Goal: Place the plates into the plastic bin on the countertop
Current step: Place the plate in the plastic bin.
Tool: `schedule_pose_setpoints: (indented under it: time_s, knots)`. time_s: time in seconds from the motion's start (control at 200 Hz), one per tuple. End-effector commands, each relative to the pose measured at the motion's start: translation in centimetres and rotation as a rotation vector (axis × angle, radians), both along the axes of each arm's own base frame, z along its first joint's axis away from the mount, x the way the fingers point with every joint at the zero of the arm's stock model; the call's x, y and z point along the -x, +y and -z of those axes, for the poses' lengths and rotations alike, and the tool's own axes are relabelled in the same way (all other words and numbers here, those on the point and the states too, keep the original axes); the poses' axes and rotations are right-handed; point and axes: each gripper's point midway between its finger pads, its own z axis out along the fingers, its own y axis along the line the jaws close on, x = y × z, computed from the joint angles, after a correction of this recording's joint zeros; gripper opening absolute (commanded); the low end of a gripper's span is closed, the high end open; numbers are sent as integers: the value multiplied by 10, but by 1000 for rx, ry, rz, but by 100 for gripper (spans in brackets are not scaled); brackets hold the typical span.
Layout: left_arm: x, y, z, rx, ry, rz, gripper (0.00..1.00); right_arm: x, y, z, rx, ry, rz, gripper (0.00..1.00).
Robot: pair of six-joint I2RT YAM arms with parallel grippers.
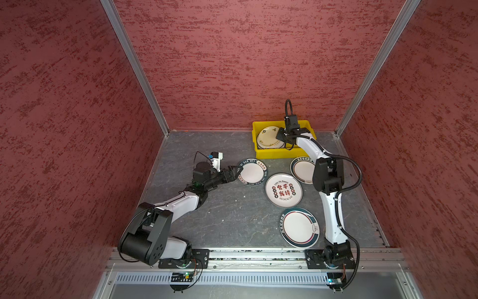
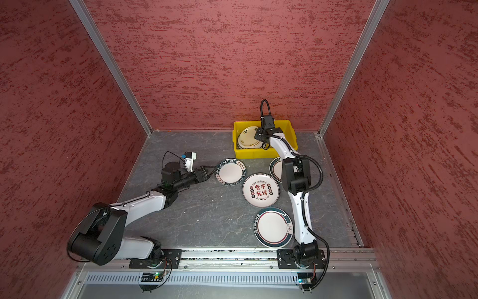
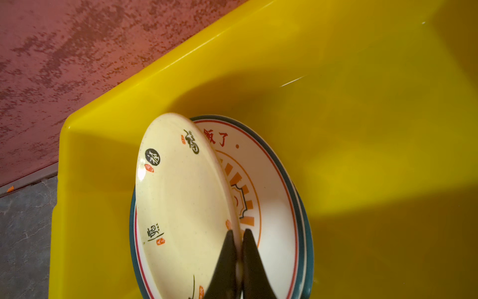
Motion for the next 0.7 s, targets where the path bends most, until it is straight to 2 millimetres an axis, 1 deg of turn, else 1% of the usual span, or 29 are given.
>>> schedule_pose_setpoints:
  time_s: [0.0,0.025,0.085,0.165,0.2,0.25,0.306,0.351,0.386,0.456,0.496,0.541,0.566,0.636,0.696]
  knots:
    - [-1,4,7,6,16,-12,99,-6,-1,-11,21,-31,17,13]
    - [-1,4,6,9,17,-12,99,-6,-1,-11,21,-30,15,15]
    - [-2,5,7,9,17,-16,99,-6,-1,-12,18,-32,15,16]
    - [-2,6,6,10,16,-17,99,-6,0,-14,12,-36,12,21]
    - [-2,6,7,9,19,-19,99,-6,0,-15,9,-36,11,25]
    - [-2,6,7,11,21,-18,99,-6,1,-16,6,-38,13,35]
    - [-2,7,7,12,22,-21,99,-6,0,-19,6,-43,13,37]
    - [-2,7,6,13,21,-17,99,-5,1,-22,6,-46,11,40]
    - [-2,7,5,13,18,-17,99,-5,0,-24,9,-48,12,46]
    - [-2,7,5,13,17,-18,99,-3,-3,-29,17,-53,21,65]
    - [-1,7,5,12,16,-15,99,-2,-5,-35,24,-60,24,73]
    - [-2,7,5,13,17,-17,99,1,-7,-44,32,-76,30,78]
    - [-1,7,5,16,19,-16,99,3,-8,-46,37,-81,31,80]
    - [0,6,3,24,15,-7,99,10,-14,-66,50,-116,41,84]
    - [1,5,0,29,10,-4,99,21,-19,-82,60,-147,46,87]
